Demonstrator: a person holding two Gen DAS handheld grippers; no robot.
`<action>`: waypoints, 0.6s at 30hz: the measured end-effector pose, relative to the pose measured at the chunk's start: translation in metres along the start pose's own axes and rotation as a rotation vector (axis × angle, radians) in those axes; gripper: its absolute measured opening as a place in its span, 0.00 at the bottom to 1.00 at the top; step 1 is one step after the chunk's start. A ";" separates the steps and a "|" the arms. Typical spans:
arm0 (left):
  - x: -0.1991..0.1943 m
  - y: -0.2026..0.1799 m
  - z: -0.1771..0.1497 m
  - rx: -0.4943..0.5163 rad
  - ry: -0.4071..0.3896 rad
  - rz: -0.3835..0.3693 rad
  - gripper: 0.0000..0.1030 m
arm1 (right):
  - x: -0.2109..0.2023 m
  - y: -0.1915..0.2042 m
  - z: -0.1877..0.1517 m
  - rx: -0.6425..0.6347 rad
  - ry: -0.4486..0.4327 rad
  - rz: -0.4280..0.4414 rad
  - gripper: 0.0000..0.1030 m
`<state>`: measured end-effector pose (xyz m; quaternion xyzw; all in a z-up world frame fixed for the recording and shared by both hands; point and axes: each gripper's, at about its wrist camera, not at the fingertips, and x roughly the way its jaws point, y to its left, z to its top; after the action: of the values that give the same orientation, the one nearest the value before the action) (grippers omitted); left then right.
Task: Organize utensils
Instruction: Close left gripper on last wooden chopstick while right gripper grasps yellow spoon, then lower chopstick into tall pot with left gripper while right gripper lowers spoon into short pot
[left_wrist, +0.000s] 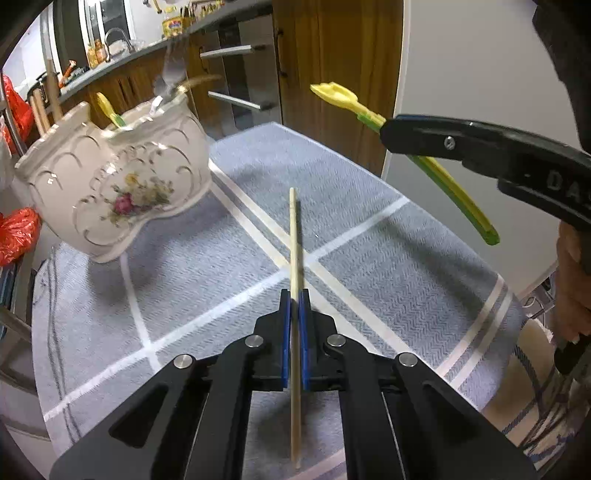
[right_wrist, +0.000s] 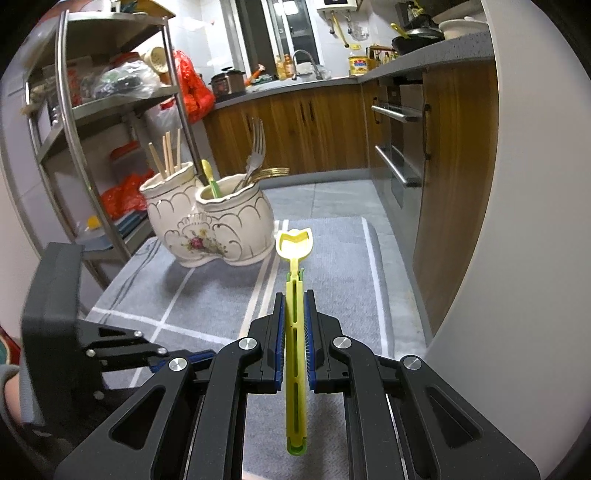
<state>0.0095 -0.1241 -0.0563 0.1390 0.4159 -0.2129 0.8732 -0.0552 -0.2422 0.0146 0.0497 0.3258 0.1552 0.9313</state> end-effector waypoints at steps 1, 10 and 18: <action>-0.005 0.004 0.000 -0.002 -0.018 -0.002 0.04 | 0.000 0.000 0.002 0.000 -0.003 -0.002 0.10; -0.075 0.053 -0.003 -0.035 -0.273 -0.043 0.04 | 0.005 0.018 0.037 -0.007 -0.093 0.016 0.10; -0.134 0.113 0.026 -0.108 -0.534 0.008 0.04 | 0.031 0.041 0.088 0.023 -0.232 0.138 0.10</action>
<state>0.0062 -0.0023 0.0721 0.0330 0.1810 -0.2161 0.9589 0.0121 -0.1926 0.0726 0.1000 0.2136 0.2084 0.9492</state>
